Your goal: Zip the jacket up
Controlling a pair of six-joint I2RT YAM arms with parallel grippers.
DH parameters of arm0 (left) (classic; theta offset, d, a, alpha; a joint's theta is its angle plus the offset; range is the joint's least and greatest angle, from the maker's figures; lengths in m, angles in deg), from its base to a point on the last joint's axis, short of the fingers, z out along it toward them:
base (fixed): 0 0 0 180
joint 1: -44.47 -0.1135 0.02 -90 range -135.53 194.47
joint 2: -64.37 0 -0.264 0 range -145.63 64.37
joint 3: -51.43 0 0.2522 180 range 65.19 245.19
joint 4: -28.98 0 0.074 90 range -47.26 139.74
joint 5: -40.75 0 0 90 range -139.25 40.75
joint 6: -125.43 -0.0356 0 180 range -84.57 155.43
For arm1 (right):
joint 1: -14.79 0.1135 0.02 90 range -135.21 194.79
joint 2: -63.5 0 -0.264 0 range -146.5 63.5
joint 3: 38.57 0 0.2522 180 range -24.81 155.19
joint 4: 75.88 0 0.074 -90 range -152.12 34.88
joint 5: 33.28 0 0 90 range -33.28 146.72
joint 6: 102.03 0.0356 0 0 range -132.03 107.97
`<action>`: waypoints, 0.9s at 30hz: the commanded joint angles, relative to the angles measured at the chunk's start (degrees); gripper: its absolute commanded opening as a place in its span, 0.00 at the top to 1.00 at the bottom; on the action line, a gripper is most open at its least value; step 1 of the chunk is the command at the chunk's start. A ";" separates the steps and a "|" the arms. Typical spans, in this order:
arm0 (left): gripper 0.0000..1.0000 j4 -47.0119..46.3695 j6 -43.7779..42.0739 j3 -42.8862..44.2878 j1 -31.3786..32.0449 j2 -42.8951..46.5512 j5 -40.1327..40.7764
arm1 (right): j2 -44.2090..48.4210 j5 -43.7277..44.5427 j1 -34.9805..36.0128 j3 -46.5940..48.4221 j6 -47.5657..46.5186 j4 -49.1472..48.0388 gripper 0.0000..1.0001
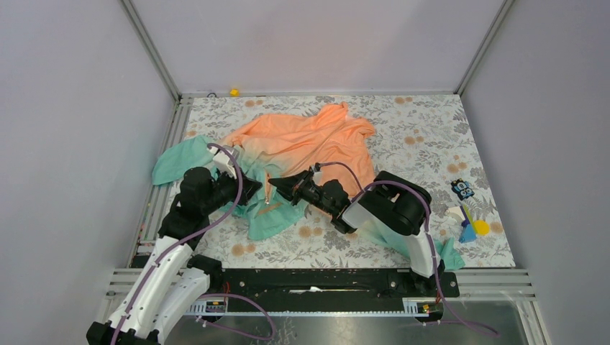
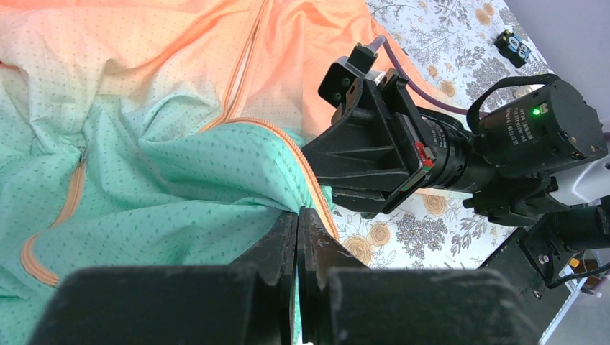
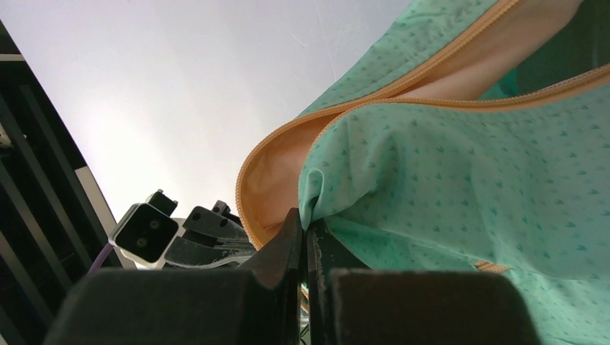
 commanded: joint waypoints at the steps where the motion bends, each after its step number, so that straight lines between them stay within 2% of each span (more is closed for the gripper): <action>1: 1.00 -3.57 -1.19 0.07 0.01 -0.25 -0.06 | 3.27 -1.18 -0.62 1.23 0.97 -9.06 1.00; 27: 1.00 -3.68 -1.80 -0.19 0.27 0.27 0.86 | 3.97 -1.27 -0.68 0.30 3.19 -9.31 1.00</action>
